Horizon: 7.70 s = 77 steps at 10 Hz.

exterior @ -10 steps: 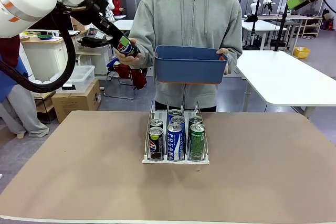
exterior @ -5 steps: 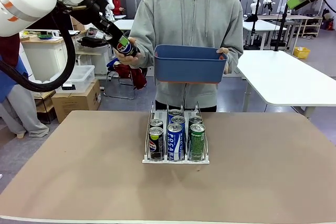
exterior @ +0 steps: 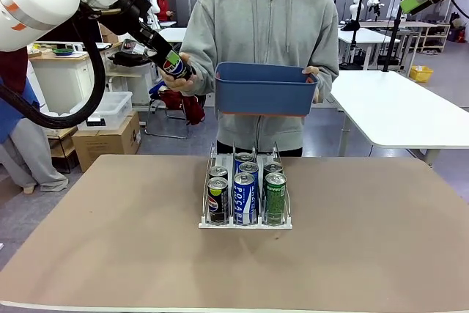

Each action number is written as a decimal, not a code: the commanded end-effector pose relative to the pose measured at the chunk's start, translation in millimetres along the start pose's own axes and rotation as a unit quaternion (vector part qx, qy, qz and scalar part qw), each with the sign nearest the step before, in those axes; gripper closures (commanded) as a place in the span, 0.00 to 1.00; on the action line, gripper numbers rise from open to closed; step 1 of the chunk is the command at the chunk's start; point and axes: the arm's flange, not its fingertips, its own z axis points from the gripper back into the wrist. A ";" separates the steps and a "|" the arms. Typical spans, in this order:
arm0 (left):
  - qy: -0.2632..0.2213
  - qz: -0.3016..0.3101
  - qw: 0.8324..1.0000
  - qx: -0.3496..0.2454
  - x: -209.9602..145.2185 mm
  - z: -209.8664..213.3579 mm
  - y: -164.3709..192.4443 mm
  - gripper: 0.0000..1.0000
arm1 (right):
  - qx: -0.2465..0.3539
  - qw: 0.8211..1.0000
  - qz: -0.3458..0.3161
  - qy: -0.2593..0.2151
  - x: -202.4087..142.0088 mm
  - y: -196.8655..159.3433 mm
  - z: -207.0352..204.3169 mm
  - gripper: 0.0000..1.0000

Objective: Fill the beverage cans into the dispenser.
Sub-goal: Place the picked Pepsi coke in the line of the Automatic Can Dispenser with the same cans.

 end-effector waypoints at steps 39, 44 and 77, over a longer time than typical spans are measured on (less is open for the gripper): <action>0.101 0.095 0.989 0.054 -79.9 -28.8 -165.5 0.42 | 0.000 1.000 -0.001 0.000 -0.5 0.2 -0.5 0.00; 0.083 0.075 0.989 0.091 -99.9 -65.3 -226.6 0.42 | 0.000 1.000 -0.001 0.000 -0.5 0.2 -0.5 0.00; 0.173 0.151 0.969 0.095 -88.3 -240.3 -188.3 0.42 | 0.000 1.000 -0.001 0.000 -0.5 0.2 -0.5 0.00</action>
